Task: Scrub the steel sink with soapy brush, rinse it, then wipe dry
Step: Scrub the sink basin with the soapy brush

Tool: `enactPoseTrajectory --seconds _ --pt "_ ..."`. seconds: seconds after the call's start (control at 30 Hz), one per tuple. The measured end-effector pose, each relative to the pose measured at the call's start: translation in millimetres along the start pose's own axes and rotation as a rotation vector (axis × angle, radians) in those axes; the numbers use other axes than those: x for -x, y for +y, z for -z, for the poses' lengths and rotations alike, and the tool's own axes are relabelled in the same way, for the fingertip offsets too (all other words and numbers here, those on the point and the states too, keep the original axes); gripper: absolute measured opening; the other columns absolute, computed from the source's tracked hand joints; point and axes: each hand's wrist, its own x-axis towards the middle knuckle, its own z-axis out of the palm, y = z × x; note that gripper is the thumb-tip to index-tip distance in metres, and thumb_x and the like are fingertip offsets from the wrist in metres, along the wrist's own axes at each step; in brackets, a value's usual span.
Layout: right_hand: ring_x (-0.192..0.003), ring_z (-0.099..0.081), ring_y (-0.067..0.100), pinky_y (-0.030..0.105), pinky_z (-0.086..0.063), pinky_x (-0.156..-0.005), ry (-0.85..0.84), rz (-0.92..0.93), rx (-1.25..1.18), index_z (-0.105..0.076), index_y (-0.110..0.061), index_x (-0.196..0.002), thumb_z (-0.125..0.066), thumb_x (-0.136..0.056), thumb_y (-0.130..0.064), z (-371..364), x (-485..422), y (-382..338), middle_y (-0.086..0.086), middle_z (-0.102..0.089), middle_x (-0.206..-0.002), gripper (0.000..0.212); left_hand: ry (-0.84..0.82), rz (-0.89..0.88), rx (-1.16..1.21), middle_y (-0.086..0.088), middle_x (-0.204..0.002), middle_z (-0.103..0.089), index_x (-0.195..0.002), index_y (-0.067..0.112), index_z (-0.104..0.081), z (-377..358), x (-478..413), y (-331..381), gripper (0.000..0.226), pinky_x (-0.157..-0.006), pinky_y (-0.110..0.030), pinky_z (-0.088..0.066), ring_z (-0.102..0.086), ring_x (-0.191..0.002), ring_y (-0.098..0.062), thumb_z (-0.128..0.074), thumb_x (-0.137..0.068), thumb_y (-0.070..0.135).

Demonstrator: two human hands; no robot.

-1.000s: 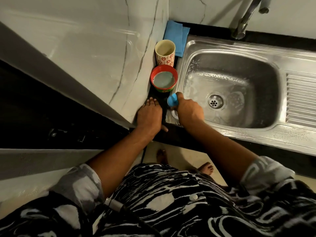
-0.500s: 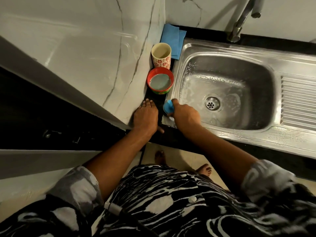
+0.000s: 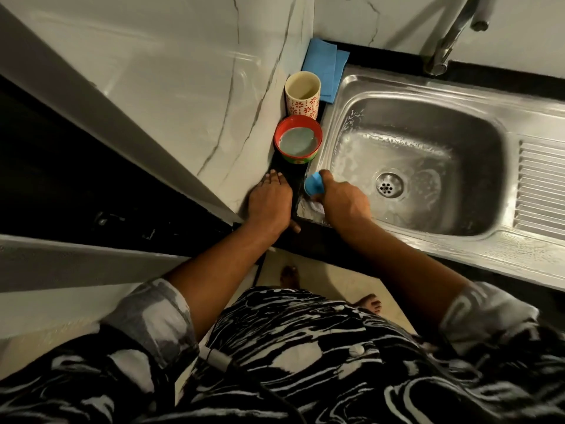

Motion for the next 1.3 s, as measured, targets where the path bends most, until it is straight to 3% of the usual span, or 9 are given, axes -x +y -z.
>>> enactPoseTrajectory --seconds 0.37,0.43,0.63,0.77,0.87,0.97,1.13,1.2,1.3 --pt "-0.087 -0.069 0.038 0.049 -0.058 -0.074 -0.16 0.053 0.125 -0.028 -0.037 -0.143 -0.056 -0.101 -0.041 12.2 30.4 73.0 0.017 -0.069 -0.104 0.051 -0.036 -0.018 -0.019 -0.026 -0.172 -0.019 -0.164 -0.005 -0.012 -0.4 -7.4 -2.6 0.17 -0.125 -0.042 -0.032 -0.027 -0.158 -0.034 -0.1 -0.038 0.067" --pt "-0.087 -0.068 0.038 0.046 -0.056 -0.072 -0.186 0.051 0.127 -0.028 -0.038 -0.143 -0.056 -0.1 -0.045 14.8 26.0 72.7 0.017 -0.069 -0.104 0.052 -0.036 -0.02 -0.037 -0.025 -0.171 -0.02 -0.164 -0.005 -0.013 -0.2 -10.1 -1.0 0.17 -0.125 -0.042 -0.033 -0.028 -0.158 -0.034 -0.101 -0.037 0.066" --pt "-0.094 -0.069 0.037 0.039 -0.045 -0.067 -0.159 0.126 0.11 -0.027 -0.037 -0.15 -0.056 -0.102 -0.036 -1.3 -3.0 7.0 0.015 -0.069 -0.109 0.057 -0.033 0.05 -0.074 -0.023 -0.17 -0.025 -0.164 -0.002 -0.017 6.0 -11.3 10.3 0.16 -0.122 -0.042 -0.039 -0.033 -0.156 -0.034 -0.103 -0.044 0.058" --pt "-0.098 -0.068 0.038 0.044 -0.052 -0.075 -0.246 0.175 0.099 -0.025 -0.041 -0.15 -0.056 -0.101 -0.042 11.3 12.7 54.8 0.016 -0.068 -0.114 0.058 0.04 0.108 -0.052 -0.022 -0.164 -0.038 -0.162 -0.003 -0.025 2.7 -5.2 16.9 0.136 -0.117 -0.043 -0.046 -0.044 -0.149 -0.033 -0.101 -0.061 0.047" --pt "-0.1 -0.068 0.038 0.047 -0.055 -0.082 -0.267 0.121 0.131 -0.029 -0.042 -0.146 -0.054 -0.1 -0.052 33.6 36.2 126.9 0.016 -0.068 -0.116 0.054 -0.032 0.142 -0.065 -0.02 -0.16 -0.042 -0.16 -0.001 -0.028 10.8 0.6 25.0 0.153 -0.112 -0.042 -0.049 -0.049 -0.144 -0.033 -0.105 -0.04 0.056" --pt "-0.104 -0.068 0.036 0.045 -0.053 -0.082 -0.277 0.058 0.178 -0.029 -0.042 -0.149 -0.056 -0.098 -0.053 53.6 62.2 177.0 0.014 -0.068 -0.12 0.059 -0.06 0.169 -0.082 -0.018 -0.157 -0.045 -0.159 0.0 -0.03 16.7 1.5 32.1 0.155 -0.107 -0.042 -0.052 -0.054 -0.139 -0.032 -0.106 -0.035 0.055" --pt "-0.102 -0.068 0.036 0.042 -0.052 -0.079 -0.236 0.105 0.118 -0.03 -0.038 -0.151 -0.055 -0.1 -0.047 47.4 53.2 146.8 0.015 -0.068 -0.117 0.057 -0.06 0.177 -0.183 -0.019 -0.163 -0.039 -0.16 -0.001 -0.028 17.8 -2.4 43.3 0.16 -0.113 -0.042 -0.048 -0.046 -0.147 -0.032 -0.107 -0.032 0.054" --pt "-0.101 -0.067 0.036 0.04 -0.048 -0.077 -0.274 0.144 0.054 -0.034 -0.034 -0.15 -0.055 -0.101 -0.044 33.2 31.6 98.2 0.016 -0.067 -0.116 0.055 -0.032 0.169 -0.204 -0.021 -0.158 -0.044 -0.158 -0.003 -0.033 19.3 0.3 47.9 0.149 -0.11 -0.041 -0.048 -0.049 -0.143 -0.033 -0.108 -0.039 0.047" --pt "-0.105 -0.066 0.037 0.04 -0.046 -0.074 -0.304 0.225 0.043 -0.035 -0.032 -0.15 -0.059 -0.098 -0.043 21.3 7.9 31.4 0.015 -0.066 -0.119 0.058 0.054 0.206 -0.128 -0.02 -0.137 -0.058 -0.144 -0.001 -0.048 19.0 1.9 50.5 0.093 -0.099 -0.045 -0.056 -0.062 -0.124 -0.035 -0.098 -0.07 0.027"
